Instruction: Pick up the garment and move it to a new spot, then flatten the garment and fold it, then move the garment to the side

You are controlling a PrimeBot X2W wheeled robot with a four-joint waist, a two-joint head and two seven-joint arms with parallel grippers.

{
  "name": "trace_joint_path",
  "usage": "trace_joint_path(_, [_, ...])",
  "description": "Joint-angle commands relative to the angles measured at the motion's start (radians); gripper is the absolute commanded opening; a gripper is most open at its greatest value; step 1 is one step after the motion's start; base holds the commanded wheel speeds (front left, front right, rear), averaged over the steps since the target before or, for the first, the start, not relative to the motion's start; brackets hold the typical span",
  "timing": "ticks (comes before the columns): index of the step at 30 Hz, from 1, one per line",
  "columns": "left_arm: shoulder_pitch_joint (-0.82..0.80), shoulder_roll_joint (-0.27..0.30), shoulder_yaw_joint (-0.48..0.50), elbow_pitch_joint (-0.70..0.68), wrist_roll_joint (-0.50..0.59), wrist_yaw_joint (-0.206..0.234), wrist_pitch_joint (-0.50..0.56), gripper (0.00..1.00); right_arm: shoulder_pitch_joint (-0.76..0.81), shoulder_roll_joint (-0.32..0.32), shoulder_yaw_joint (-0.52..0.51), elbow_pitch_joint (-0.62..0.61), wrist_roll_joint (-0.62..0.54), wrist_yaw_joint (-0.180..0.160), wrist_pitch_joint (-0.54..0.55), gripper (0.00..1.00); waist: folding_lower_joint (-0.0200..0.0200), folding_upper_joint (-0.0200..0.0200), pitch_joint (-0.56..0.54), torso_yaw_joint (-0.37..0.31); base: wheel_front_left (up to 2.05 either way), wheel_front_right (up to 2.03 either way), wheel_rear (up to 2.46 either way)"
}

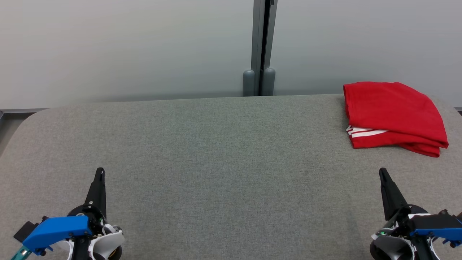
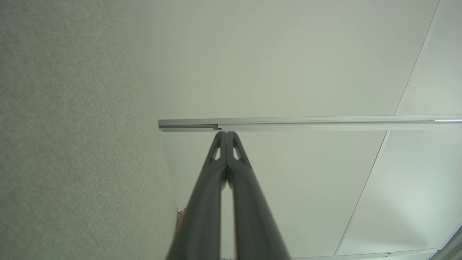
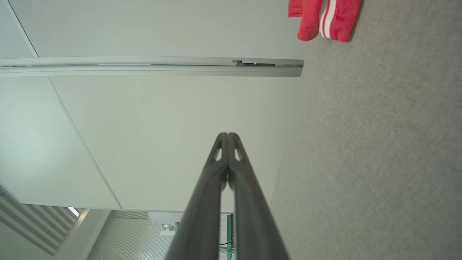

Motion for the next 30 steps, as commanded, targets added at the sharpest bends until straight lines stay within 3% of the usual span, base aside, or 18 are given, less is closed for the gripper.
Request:
trace_joint_path(1, [-0.011, 0.002, 0.000, -0.004, -0.003, -0.003, 0.004, 0.00, -0.015, -0.007, -0.003, -0.003, 0.003, 0.001, 0.005, 0.00, 0.0001, -0.0002, 0.000, 0.000, 0.00, 0.00, 0.00])
trace_joint_path(30, [-0.011, 0.002, 0.000, -0.004, -0.003, -0.003, 0.004, 0.00, -0.015, -0.007, -0.003, -0.003, 0.003, 0.001, 0.004, 0.00, 0.0001, -0.0002, 0.000, 0.000, 0.00, 0.00, 0.00])
